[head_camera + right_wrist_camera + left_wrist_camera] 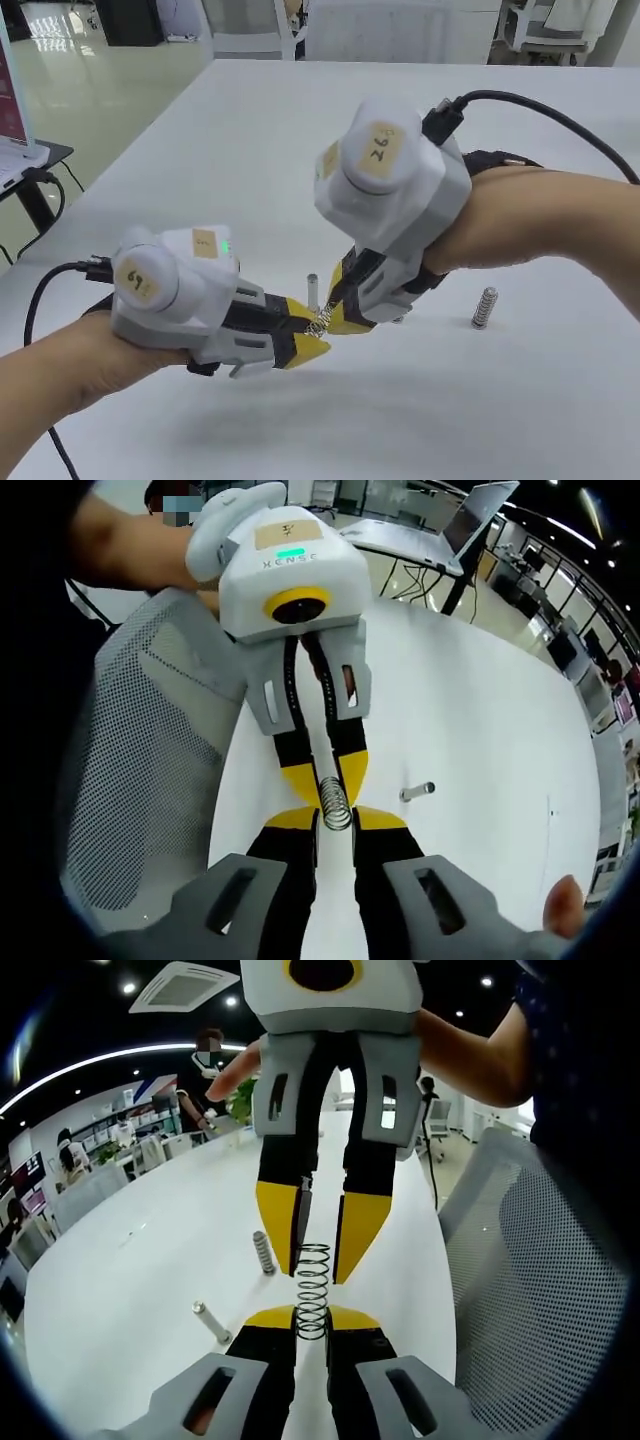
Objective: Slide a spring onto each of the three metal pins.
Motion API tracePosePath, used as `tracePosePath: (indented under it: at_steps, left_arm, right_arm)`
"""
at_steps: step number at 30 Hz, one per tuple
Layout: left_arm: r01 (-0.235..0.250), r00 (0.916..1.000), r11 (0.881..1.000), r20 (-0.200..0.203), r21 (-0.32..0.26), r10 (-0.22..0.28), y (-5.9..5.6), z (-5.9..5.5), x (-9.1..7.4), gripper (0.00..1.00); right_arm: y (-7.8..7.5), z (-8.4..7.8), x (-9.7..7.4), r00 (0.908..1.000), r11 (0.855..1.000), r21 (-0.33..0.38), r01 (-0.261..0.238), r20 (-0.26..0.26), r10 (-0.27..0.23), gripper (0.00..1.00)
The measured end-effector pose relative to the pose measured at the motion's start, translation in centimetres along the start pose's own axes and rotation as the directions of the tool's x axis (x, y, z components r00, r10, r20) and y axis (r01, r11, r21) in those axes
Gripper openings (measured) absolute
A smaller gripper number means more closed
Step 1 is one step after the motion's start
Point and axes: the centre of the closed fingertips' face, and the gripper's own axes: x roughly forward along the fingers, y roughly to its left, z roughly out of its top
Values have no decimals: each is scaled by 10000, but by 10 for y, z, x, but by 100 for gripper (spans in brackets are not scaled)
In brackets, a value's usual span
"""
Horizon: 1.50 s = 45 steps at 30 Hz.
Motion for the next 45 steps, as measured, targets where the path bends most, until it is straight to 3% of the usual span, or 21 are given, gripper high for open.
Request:
tracePosePath:
  at_steps: [27,45]
  left_arm:
    - [1,9986,9998,521,189,-11,-2,12,-3,2]
    - [-50,9989,9999,462,-146,57,0,9,-3,7]
  right_arm:
    - [3,3,3,9992,9994,239,-234,319,226,9]
    - [3,3,3,9995,9996,39,-278,170,278,9]
